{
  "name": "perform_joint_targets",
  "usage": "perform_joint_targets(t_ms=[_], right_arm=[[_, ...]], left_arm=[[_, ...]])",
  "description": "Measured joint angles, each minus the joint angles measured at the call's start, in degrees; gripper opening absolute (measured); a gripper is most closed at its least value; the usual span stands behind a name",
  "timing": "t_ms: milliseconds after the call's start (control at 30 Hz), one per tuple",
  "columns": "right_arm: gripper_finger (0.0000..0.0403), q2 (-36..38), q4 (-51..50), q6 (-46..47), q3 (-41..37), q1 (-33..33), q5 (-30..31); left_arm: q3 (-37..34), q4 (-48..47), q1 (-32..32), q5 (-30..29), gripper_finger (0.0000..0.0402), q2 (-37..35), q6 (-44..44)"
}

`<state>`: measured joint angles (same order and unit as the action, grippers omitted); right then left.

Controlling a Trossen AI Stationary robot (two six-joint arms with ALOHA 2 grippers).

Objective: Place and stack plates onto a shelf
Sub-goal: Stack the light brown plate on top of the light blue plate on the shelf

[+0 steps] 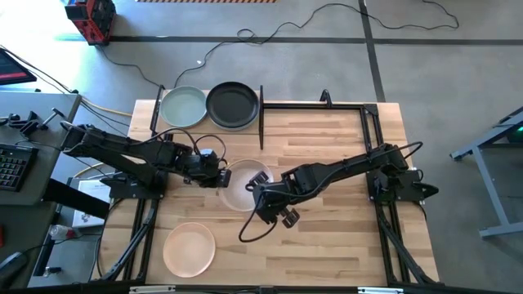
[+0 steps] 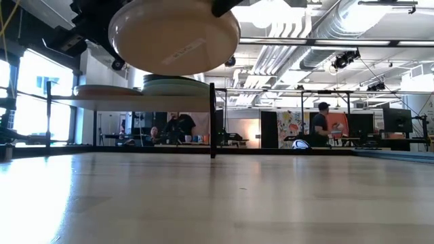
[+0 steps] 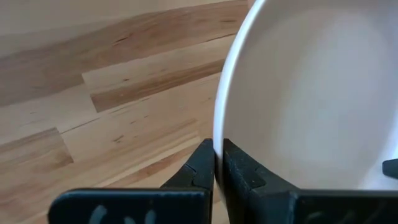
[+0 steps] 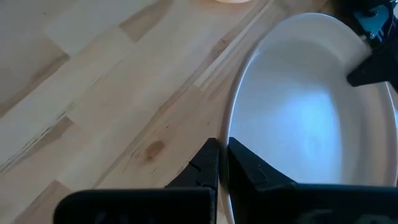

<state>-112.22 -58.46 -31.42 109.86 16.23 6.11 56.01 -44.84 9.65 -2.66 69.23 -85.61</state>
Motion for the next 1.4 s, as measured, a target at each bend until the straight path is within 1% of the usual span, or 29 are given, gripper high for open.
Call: perform_joint_targets(t_ms=[233, 333, 400, 533, 700, 800, 1000, 1167, 1400], right_arm=[[0.0000, 0.00, -0.38, 2.48, 0.00, -0.02, 0.11], [0.0010, 0.00, -1.26, 3.19, 0.00, -0.07, -0.45], [0.0027, 0.00, -1.87, 4.66, 0.00, -0.15, -0.33], [0.0075, 0.00, -1.68, 9.42, 0.00, -0.68, 0.35], [0.0122, 0.12, -2.72, 13.24, 0.00, -1.18, 0.26], [0.0136, 0.17, -4.36, 16.15, 0.43, -1.35, 0.95], [0.0142, 0.29, -8.39, 23.11, 3.25, -2.56, 6.30], [0.0142, 0.35, -9.75, 27.78, 4.85, -4.38, 9.71], [0.0142, 0.35, -11.77, 29.97, 4.98, -7.52, 10.04]], left_arm=[[0.00, -0.13, -0.11, 0.16, 0.0003, 0.00, 2.96], [0.00, -0.80, -1.26, 0.63, 0.0002, 0.00, 5.82], [0.00, -2.05, -2.24, 1.36, 0.0001, 0.00, 7.66], [0.00, -3.40, -4.80, 4.76, 0.0001, 0.00, 11.96], [-0.02, -5.98, -7.27, 6.15, 0.0001, -1.44, 17.21], [-0.02, -8.45, -8.44, 6.73, 0.0001, -3.83, 19.36], [-0.02, -16.00, -10.42, 6.42, 0.0001, -10.49, 21.13], [-0.02, -22.28, -12.63, 3.42, 0.0001, -16.28, 21.84], [-0.02, -26.51, -17.36, -0.29, 0.0001, -23.61, 21.55]])
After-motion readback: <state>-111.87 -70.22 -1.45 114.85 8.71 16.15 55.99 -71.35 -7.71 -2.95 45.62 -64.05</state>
